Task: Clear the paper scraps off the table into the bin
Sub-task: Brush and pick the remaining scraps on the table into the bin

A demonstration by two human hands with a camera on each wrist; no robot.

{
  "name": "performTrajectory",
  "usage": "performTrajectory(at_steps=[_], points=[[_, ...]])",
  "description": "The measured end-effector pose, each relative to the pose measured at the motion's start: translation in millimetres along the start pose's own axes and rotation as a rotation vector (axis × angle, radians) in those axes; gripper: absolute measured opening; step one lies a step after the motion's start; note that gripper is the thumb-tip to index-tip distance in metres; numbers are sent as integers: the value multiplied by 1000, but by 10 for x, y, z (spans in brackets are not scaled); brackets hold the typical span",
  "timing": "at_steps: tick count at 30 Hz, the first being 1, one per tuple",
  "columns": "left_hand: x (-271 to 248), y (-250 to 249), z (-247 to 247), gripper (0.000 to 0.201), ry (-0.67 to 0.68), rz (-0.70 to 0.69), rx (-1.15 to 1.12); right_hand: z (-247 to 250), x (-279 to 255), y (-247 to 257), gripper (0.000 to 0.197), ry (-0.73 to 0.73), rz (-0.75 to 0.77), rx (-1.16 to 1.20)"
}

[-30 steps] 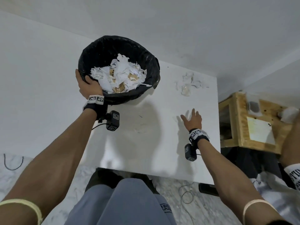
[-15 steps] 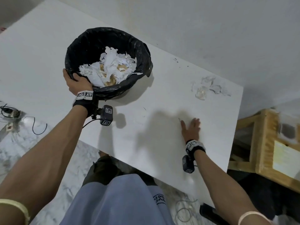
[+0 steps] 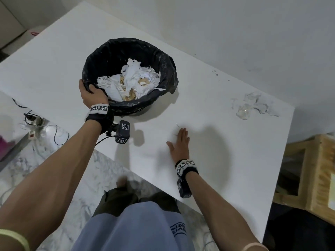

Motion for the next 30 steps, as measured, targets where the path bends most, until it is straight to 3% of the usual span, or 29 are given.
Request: performTrajectory(at_steps=[7,11,14,23,26,30], points=[[321,-49,-58,42,99,-33,24,179,356,205,49,-50,19,-88],[476,-116,-183,42,193,-76,30,268,330,260,36,-192,92,-152],[542,-159,-264,42,251,-101,3,288,207,247,17,-288,19,-95],[663,-213,-466,42,356,-138,-43,636,95,-50,29,-302,-527,385],[683,-222,-530,43,383,-129,-54,498,-144,-141,30,-335,-599,381],[684,-239,-610,43,418,-134,-67,241,-309,38,24,-423,-577,364]])
Point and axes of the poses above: each hand's wrist, its own x-axis towards the middle knuckle, its own z-axis out of the back of the hand, y = z × x, the point moved 4 cm from there along x, towards the middle knuckle, and after that the axes turned 14 degrees about -z, right-handed, at the moved point
